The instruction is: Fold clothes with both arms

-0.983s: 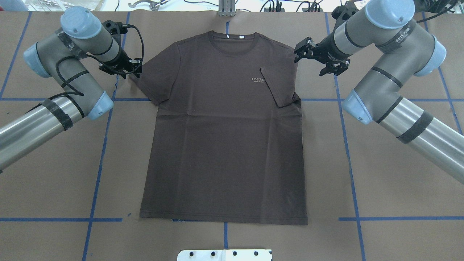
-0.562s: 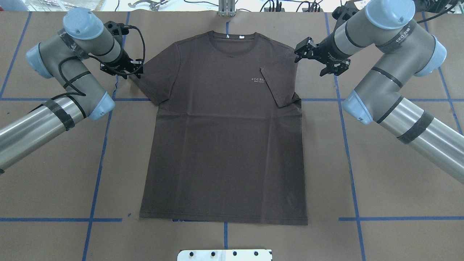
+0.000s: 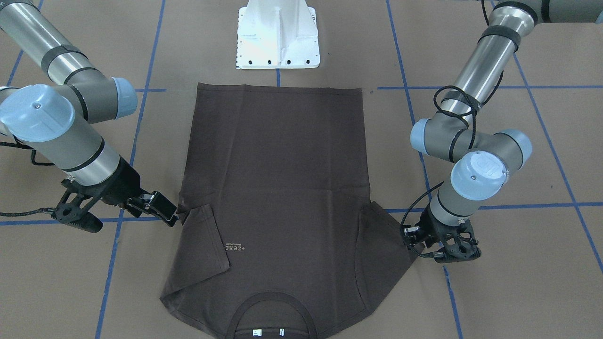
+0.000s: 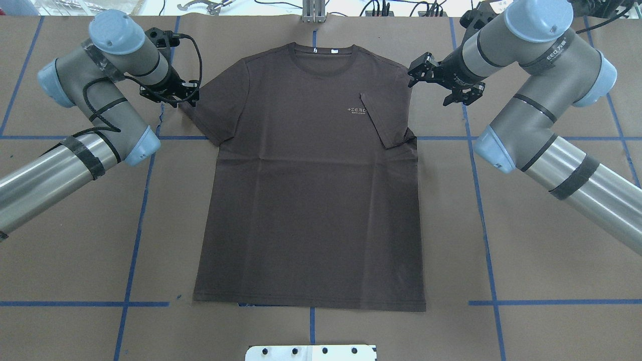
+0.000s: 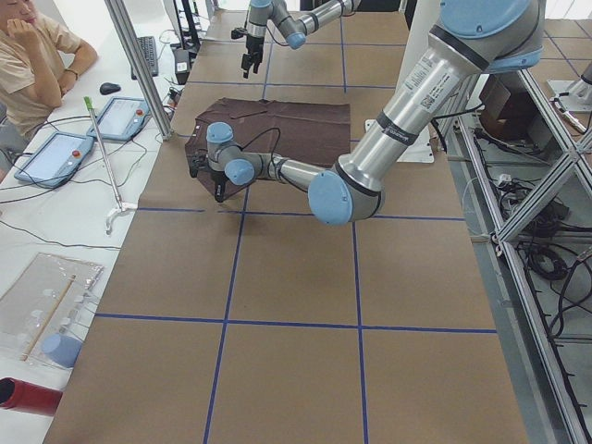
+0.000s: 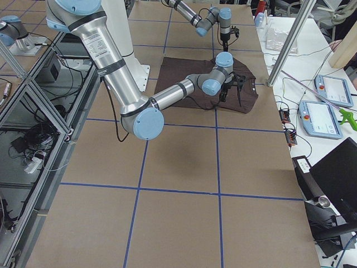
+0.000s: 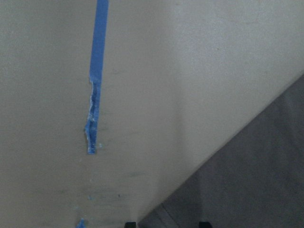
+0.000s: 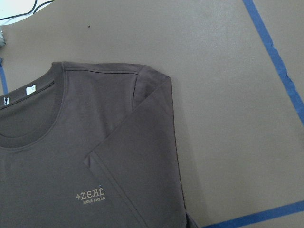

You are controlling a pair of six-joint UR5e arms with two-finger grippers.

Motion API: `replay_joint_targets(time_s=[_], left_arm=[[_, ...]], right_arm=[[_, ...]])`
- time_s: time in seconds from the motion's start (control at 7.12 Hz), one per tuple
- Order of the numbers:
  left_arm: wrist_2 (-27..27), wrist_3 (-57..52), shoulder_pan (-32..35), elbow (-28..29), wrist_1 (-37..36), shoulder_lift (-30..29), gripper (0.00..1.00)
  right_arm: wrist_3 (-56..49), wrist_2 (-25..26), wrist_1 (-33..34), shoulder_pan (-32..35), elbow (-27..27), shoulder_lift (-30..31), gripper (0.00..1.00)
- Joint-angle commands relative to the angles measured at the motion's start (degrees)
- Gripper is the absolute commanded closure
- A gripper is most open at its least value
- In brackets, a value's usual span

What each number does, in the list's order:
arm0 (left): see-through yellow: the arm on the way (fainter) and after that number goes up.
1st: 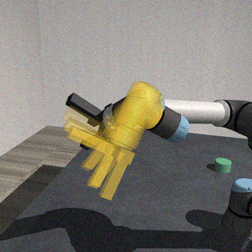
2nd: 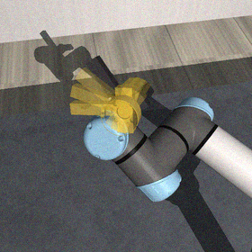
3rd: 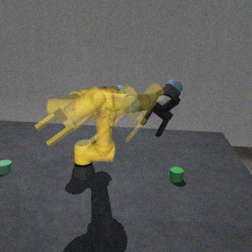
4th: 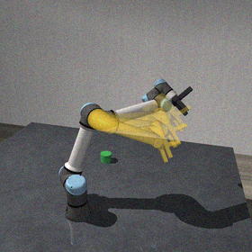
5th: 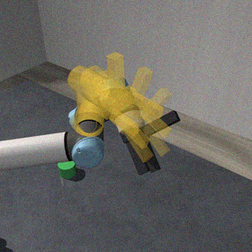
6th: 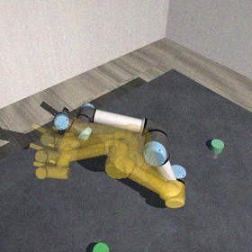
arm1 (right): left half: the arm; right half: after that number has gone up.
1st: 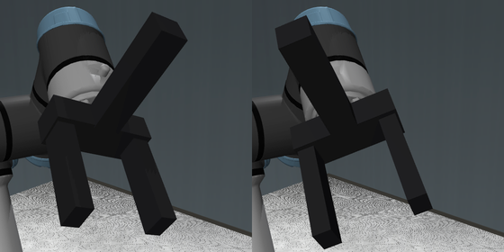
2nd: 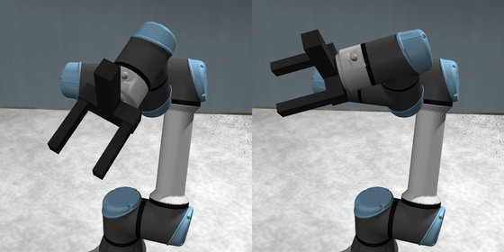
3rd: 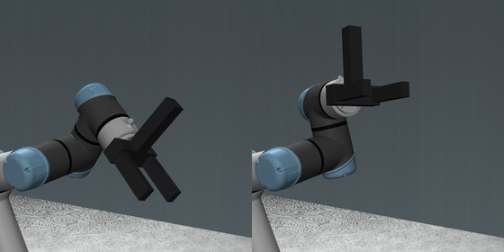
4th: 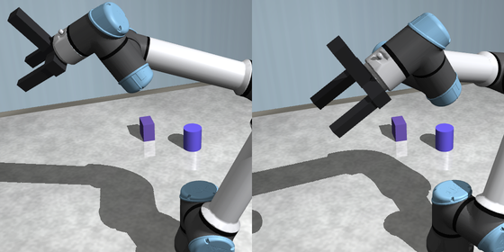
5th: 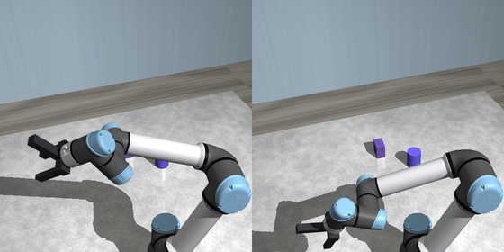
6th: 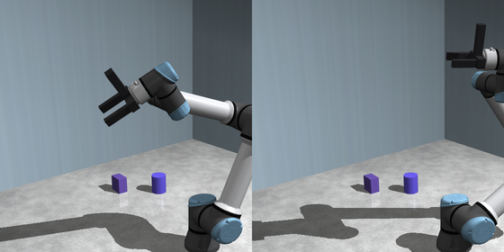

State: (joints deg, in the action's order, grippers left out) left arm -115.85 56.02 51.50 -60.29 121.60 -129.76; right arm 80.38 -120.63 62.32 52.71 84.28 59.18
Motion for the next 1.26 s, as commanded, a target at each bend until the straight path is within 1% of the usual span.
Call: replay_joint_targets(time_s=[0.0, 0.28, 0.42, 0.56, 0.7, 1.12], left_arm=[[0.0, 0.0, -0.1, 0.6, 0.7, -0.1, 0.46], [-0.1, -0.1, -0.1, 0.9, 0.8, -0.4, 0.47], [-0.1, -0.3, -0.1, 1.5, 0.8, -0.4, 0.57], [-0.1, -0.3, -0.1, 1.6, 0.8, -0.6, 0.76], [-0.1, -0.3, -0.2, 1.8, 0.8, -0.8, 1.0], [-0.9, 0.4, -0.1, 0.9, 0.4, -3.6, 1.0]], right_arm=[[-0.3, 0.2, 0.0, -0.1, -0.1, 0.4, 0.0], [-0.4, 0.3, 0.0, -0.1, -0.1, 0.4, 0.0], [-0.4, 0.3, 0.1, -0.1, -0.1, 0.4, 0.0], [-0.4, 0.3, 0.0, -0.1, -0.1, 0.5, 0.0], [-0.4, 0.3, 0.1, 0.0, -0.1, 0.7, 0.0], [-0.4, 0.3, 0.0, 0.0, 0.1, 0.8, 0.0]])
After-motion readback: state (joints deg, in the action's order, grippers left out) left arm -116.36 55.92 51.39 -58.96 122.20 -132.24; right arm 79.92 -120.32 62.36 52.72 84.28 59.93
